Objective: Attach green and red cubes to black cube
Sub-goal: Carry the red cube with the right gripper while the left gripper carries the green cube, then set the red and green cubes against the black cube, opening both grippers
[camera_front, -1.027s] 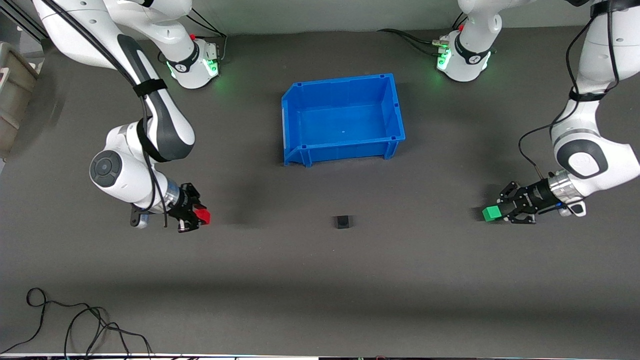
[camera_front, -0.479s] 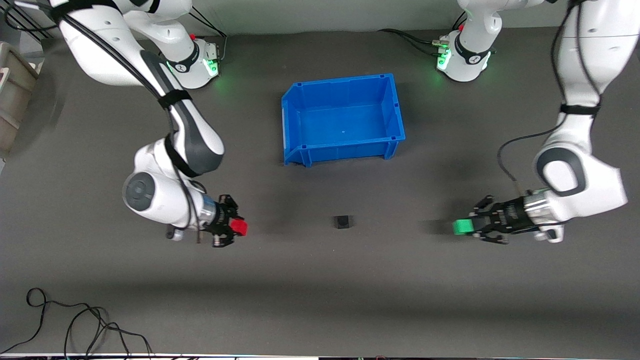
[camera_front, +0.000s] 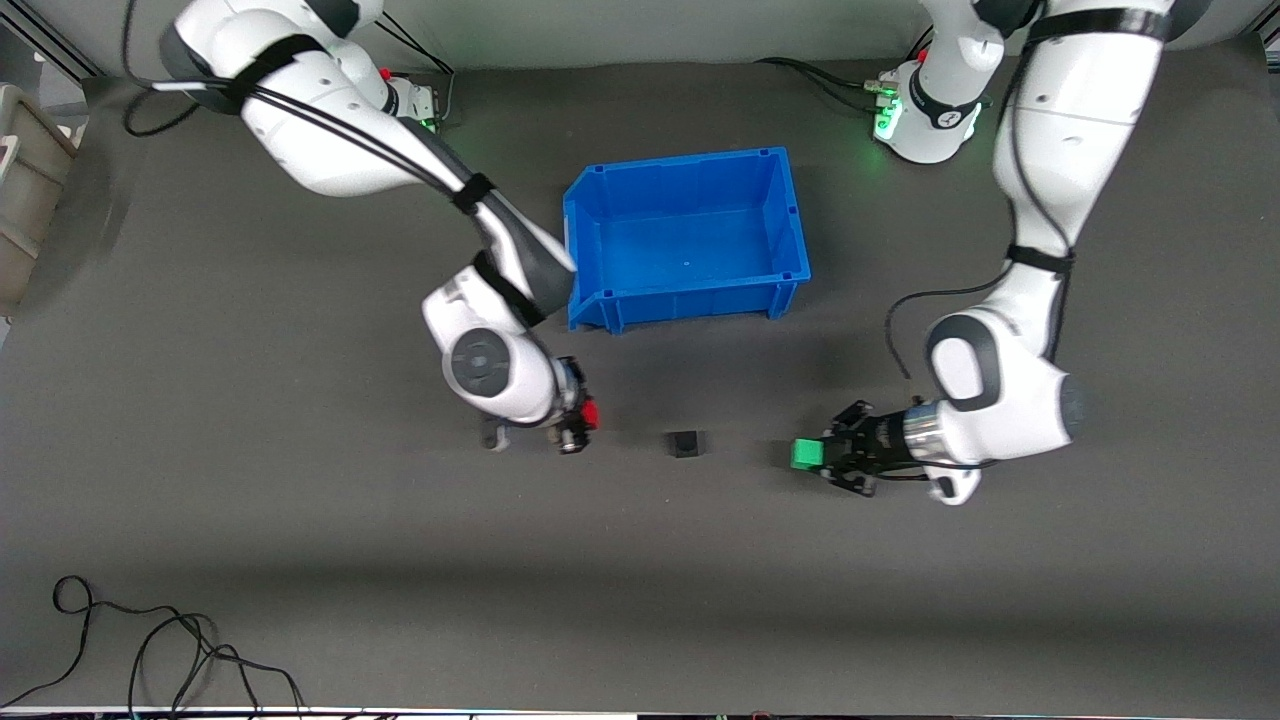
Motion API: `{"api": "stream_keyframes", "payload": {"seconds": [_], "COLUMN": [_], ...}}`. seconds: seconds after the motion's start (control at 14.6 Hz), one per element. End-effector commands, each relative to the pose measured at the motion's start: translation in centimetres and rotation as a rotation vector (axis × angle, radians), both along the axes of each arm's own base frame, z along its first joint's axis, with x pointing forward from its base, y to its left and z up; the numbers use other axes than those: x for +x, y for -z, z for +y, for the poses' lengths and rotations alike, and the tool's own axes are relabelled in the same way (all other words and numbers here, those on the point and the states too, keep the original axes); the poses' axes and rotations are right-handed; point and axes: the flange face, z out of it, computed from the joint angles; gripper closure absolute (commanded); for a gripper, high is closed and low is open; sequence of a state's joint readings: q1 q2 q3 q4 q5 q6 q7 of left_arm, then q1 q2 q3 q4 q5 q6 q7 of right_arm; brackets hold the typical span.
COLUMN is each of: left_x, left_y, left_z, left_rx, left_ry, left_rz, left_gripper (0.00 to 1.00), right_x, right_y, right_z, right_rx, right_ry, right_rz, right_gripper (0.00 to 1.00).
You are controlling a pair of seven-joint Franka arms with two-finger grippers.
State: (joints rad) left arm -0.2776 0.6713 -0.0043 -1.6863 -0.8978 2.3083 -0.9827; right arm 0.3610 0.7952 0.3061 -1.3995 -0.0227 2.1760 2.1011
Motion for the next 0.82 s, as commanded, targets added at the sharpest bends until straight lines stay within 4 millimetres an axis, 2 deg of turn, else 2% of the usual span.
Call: {"api": "stream_keyframes", "payload": {"seconds": [0.0,0.21,0.41,0.48,0.75], "left_x": [-0.1,-1.5,-2.2,-2.3,-3.0], "left_y": [1.3,3.1,4.0,4.0,4.8], "left_z": [-3.9,-7.2,-8.8,-9.2,-10.7], "left_rx": [0.03,0.043,0.039,0.038,0.042], "left_ry": [0.017,0.028,0.025,0.024,-0.007], "left_rz": [-0.022,-0.036,-0.043,-0.051,-0.05], "left_gripper": [0.85,0.85,0.85,0.85,0.85], "right_x": [1.5,2.7,3.0,2.5,1.8], "right_y": [2.4,4.1,5.7,6.0,6.2], "right_z": [2.4,2.2,4.2,5.2,6.1], "right_rx": [0.03,0.078,0.114,0.117,0.117], "right_ry": [0.041,0.065,0.073,0.069,0.077], "right_rz": [-0.056,-0.13,-0.159,-0.157,-0.149], "right_gripper": [0.76,0.76,0.76,0.76,0.76]}}
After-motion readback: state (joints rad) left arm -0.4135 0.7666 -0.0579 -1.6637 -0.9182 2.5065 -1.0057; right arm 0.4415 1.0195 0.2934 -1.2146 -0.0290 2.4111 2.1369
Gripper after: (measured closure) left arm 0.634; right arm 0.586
